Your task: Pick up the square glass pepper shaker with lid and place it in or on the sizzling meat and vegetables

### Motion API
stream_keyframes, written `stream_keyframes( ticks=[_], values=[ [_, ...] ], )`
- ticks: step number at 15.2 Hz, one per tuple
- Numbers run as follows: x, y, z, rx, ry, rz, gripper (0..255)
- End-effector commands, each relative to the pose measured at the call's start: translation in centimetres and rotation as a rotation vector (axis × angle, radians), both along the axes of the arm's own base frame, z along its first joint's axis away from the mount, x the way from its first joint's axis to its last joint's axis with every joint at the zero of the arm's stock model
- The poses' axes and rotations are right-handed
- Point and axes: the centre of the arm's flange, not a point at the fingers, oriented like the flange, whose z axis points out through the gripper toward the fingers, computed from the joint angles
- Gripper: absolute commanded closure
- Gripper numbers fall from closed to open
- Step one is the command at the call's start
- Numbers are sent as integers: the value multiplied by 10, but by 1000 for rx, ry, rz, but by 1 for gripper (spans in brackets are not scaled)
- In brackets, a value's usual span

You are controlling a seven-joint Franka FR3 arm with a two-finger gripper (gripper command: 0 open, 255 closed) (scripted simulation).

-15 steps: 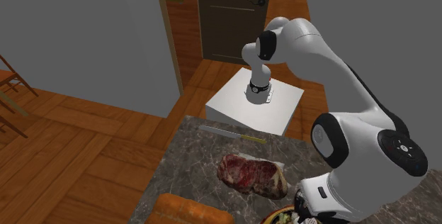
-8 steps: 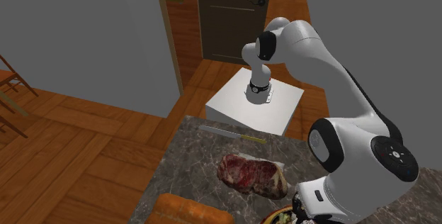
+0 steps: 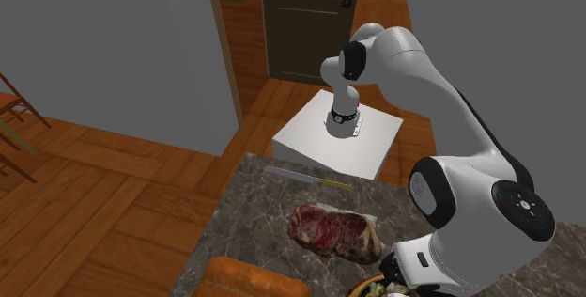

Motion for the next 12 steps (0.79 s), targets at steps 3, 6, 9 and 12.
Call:
stream_keyframes(
  ticks=[3, 6, 9, 12],
  values=[
    [-4, 1, 26, 0, 0, 0, 0],
    [-7, 1, 49, 0, 0, 0, 0],
    [-7, 1, 49, 0, 0, 0, 0],
    [-7, 1, 49, 0, 0, 0, 0]
  ],
)
